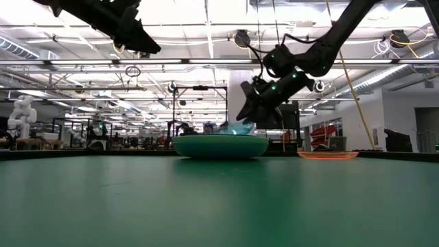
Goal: Stack plastic plates
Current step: Stack the blue plate on top of the pink plate
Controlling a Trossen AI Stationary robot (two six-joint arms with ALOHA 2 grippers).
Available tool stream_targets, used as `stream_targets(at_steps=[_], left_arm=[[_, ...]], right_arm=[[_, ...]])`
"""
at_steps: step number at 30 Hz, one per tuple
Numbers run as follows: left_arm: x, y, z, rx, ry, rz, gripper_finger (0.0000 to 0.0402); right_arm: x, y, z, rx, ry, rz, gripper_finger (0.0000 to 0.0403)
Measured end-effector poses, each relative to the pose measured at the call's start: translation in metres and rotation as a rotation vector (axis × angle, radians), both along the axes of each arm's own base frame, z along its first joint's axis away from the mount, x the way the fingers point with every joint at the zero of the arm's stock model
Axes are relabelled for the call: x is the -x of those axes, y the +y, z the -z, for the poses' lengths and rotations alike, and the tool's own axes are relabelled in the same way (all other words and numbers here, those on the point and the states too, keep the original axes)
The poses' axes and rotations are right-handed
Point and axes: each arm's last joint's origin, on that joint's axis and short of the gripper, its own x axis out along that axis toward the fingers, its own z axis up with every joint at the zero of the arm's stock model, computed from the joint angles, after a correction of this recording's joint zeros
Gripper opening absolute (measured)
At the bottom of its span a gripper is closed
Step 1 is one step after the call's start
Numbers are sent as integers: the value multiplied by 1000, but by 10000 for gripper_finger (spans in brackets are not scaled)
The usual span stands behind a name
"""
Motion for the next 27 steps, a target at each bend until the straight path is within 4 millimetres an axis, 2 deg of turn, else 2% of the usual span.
stream_targets(at_steps=[7, 14, 23, 27], left_arm=[[0, 0, -1, 12, -17, -6, 179], [0, 0, -1, 13, -17, -6, 179], [0, 0, 0, 17, -6, -6, 179], [1, 0, 2, 22, 13, -5, 179]], right_arm=[[-12, 13, -3, 167, 71, 39, 141], [-14, 17, -1, 174, 95, 10, 141], [-35, 42, -12, 342, 39, -127, 141], [-41, 52, -9, 328, 46, -144, 131]])
